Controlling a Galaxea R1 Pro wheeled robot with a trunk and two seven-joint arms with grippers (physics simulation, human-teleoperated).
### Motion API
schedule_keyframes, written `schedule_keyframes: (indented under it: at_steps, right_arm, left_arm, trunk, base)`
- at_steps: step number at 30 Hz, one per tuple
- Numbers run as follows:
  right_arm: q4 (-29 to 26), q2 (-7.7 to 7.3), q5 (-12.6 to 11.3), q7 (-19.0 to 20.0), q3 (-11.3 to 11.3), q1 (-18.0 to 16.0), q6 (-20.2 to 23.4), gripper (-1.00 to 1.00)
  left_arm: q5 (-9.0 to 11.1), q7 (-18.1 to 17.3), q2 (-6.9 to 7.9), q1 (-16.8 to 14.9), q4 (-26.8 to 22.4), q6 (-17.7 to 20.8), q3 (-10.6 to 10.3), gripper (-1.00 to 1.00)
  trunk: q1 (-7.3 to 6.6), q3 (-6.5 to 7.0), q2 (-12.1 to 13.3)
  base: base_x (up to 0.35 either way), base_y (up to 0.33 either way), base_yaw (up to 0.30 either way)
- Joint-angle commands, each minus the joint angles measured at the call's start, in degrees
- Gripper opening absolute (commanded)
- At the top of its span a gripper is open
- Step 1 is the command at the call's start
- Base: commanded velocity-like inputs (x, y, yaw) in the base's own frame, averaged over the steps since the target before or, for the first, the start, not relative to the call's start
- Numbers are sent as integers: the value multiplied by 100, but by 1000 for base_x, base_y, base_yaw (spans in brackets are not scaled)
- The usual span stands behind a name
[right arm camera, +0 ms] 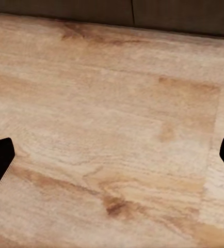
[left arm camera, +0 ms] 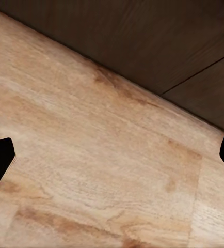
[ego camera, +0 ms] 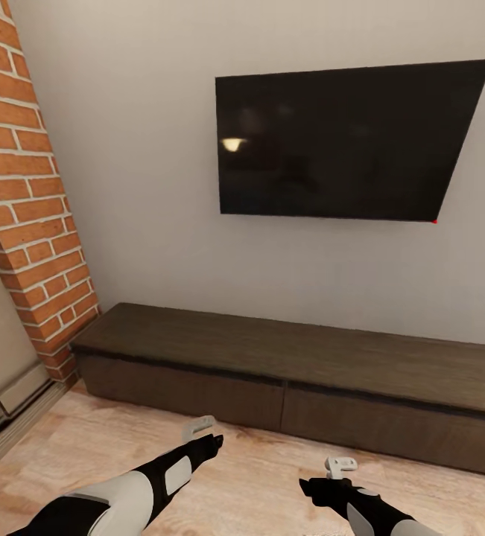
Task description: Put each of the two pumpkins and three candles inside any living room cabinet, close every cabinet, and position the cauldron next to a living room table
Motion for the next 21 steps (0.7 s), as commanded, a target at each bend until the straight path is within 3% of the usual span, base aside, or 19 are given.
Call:
schedule_keyframes:
  at_steps: [1, 16, 21]
  right_arm:
    - [10, -2, -59, 17, 48, -6, -19, 100]
    - [10, 0, -59, 17, 48, -6, -19, 100]
    - [10, -1, -59, 17, 49, -6, -19, 100]
  left_arm:
    - [59, -27, -1, -8, 22, -37, -46, 100]
    - [58, -29, -1, -8, 22, -28, -46, 100]
    - [59, -29, -1, -8, 22, -28, -45, 100]
  trunk:
    - [-1, 0, -2]
    - [-1, 77, -2]
    - [-1, 85, -2]
  base:
    - [1, 329, -248]
    - [2, 330, -244]
    - [81, 331, -75]
